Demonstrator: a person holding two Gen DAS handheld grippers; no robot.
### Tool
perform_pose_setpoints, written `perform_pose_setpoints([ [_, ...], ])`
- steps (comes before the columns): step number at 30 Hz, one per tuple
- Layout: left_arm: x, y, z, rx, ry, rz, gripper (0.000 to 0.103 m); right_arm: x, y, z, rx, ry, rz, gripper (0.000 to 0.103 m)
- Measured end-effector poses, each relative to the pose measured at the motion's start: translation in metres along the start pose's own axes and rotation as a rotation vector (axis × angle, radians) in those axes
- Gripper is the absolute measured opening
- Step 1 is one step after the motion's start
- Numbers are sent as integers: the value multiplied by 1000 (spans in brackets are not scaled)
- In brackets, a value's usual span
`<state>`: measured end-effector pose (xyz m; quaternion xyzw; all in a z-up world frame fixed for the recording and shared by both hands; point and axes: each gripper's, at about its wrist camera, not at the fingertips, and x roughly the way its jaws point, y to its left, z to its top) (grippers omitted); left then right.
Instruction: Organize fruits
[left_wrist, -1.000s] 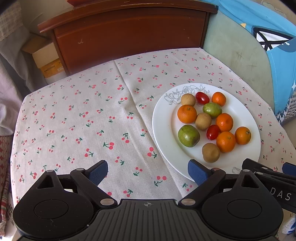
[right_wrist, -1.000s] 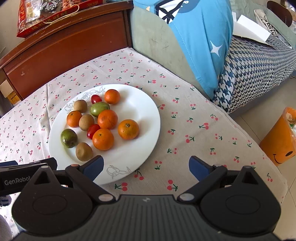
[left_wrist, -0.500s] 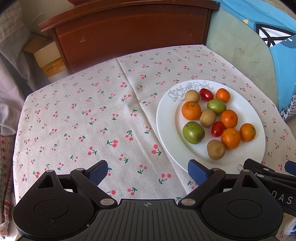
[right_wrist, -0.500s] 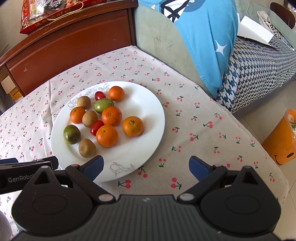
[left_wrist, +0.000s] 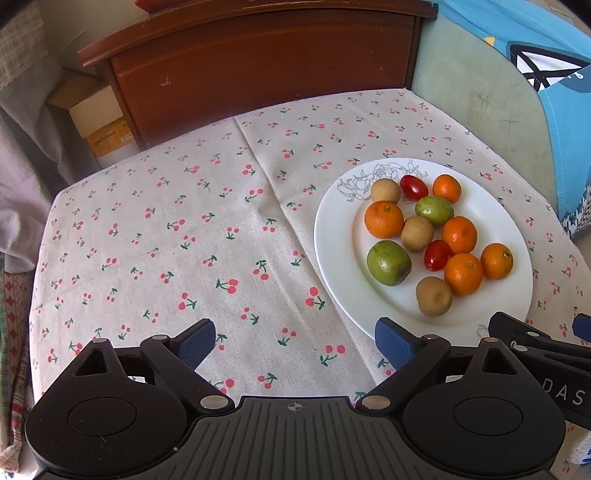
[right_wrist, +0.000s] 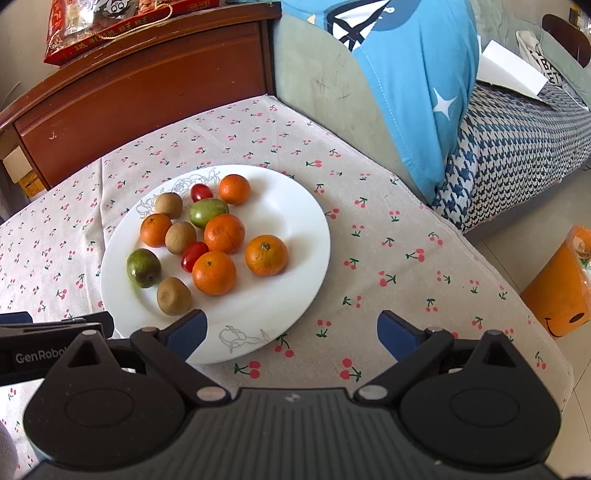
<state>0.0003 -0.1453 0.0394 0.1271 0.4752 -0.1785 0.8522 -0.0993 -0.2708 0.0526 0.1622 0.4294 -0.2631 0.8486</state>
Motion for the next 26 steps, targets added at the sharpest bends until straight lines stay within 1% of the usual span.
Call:
perform_pose_setpoints([
  [5,-2,0,-1,7,-11,13,95,0,1,-1,-4,-4,2,98],
  [19,-8,1,-6,32,-35,40,94,-6,5,-6,-52,-49,17,98],
  [26,-20,3,-13,47,-81,62,94,-13,8,-8,-56,-70,48,98],
])
